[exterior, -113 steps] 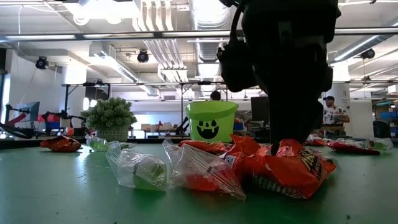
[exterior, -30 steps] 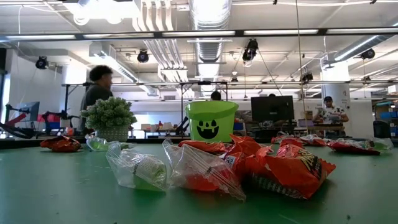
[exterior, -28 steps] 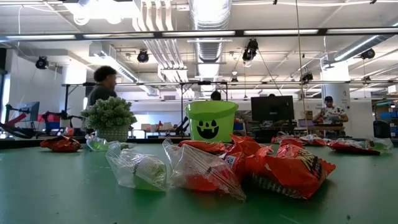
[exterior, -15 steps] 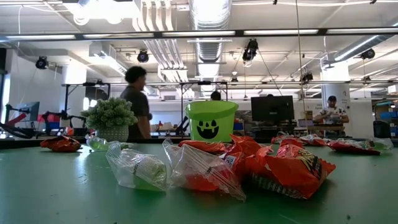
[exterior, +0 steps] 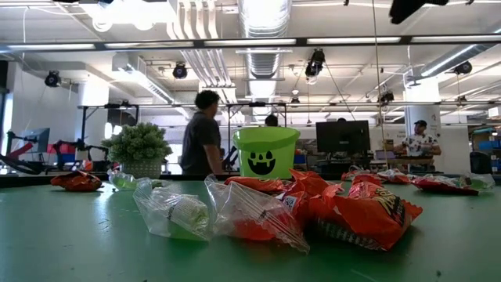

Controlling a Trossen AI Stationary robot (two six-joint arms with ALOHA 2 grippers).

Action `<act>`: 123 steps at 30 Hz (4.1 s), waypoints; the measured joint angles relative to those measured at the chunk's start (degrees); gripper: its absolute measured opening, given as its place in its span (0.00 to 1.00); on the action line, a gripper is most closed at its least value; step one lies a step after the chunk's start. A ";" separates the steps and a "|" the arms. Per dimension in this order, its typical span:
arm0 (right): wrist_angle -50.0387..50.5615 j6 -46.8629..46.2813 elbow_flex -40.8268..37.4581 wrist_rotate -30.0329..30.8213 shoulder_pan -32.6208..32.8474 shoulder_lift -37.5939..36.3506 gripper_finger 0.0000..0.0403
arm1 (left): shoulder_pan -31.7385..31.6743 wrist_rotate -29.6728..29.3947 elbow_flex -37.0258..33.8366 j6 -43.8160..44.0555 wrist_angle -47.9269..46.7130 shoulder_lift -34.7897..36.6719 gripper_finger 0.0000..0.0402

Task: Organize candy in baskets
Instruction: Put the orange chocolate bar into the green bucket

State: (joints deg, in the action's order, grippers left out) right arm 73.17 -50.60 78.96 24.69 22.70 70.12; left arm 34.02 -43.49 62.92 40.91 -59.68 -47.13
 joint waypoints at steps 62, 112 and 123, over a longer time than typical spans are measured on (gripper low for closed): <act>3.78 9.69 -4.64 -10.08 -47.88 21.07 0.40 | 0.00 -14.70 0.00 -10.22 0.07 8.71 0.33; -20.97 1.58 -28.20 -10.52 -55.35 20.97 0.09 | 0.00 -14.64 0.00 -10.20 0.11 8.87 0.33; -13.36 2.77 -24.12 -10.52 -55.30 16.71 0.07 | 0.00 -14.59 0.08 -10.19 0.11 8.91 0.33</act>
State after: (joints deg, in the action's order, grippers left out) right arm 59.81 -47.83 54.84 14.17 -32.60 86.84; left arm 34.02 -58.08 62.99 30.72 -59.57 -38.22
